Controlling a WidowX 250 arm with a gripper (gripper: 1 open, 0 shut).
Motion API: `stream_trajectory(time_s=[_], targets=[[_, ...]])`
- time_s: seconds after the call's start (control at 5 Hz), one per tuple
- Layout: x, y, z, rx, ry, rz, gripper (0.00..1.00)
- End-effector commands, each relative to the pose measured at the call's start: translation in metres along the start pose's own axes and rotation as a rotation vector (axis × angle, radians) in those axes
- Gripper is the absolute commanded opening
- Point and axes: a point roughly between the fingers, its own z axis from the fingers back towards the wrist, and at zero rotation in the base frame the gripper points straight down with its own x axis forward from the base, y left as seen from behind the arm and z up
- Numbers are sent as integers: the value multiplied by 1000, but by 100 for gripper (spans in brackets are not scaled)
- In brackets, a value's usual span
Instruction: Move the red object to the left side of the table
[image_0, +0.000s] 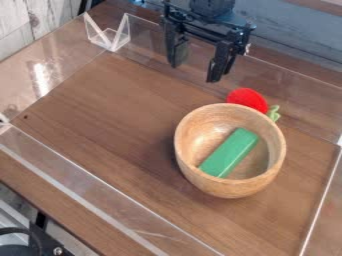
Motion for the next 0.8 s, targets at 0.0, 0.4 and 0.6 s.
stream_trajectory(time_s=[0.0, 0.4, 0.6], targets=[[9, -5, 6, 29, -10, -85, 100], [34, -45, 10, 64, -43, -395, 100], [41, -57, -8, 80, -59, -571, 100]])
